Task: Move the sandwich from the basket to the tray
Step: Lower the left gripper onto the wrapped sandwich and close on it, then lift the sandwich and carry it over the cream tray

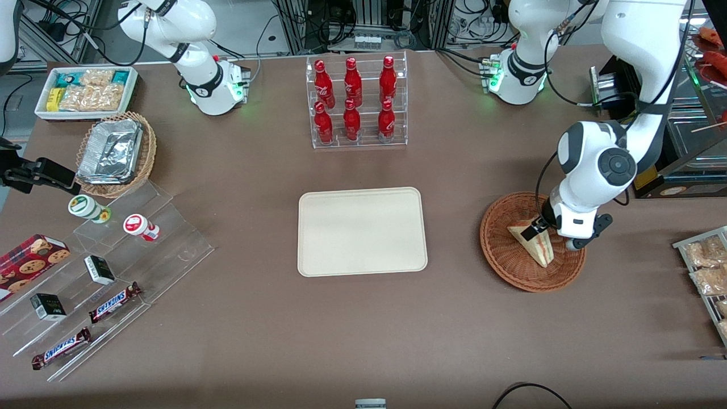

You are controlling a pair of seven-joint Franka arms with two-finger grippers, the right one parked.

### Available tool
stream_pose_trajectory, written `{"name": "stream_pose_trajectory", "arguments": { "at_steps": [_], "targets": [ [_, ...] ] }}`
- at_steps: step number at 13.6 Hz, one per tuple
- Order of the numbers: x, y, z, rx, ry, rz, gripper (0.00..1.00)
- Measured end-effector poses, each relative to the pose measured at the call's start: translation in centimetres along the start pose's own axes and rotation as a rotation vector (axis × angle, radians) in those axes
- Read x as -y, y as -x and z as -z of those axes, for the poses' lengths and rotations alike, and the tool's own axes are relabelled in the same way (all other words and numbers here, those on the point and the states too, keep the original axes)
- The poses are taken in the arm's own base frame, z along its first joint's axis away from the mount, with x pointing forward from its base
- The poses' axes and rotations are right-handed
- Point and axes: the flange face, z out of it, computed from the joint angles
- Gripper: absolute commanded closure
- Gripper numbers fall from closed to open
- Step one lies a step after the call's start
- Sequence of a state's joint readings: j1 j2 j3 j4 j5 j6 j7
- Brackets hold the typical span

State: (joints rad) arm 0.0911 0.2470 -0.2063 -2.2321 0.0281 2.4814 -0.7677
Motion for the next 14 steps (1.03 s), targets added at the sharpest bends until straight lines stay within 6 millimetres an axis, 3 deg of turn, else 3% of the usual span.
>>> {"name": "stream_pose_trajectory", "arguments": {
  "at_steps": [1,5,9,11,14],
  "targets": [
    [0.0,0.0,-0.5,0.007,-0.004,0.005,1.00],
    [0.0,0.1,-0.7,0.016,-0.011,0.012,1.00],
    [-1.3,0.0,2.5,0.028,-0.032,-0.021,1.00],
    [-3.1,0.2,5.3,0.049,-0.057,-0.061,1.00],
    [-8.6,3.0,9.5,0.045,-0.057,-0.167,1.00]
  ]
}}
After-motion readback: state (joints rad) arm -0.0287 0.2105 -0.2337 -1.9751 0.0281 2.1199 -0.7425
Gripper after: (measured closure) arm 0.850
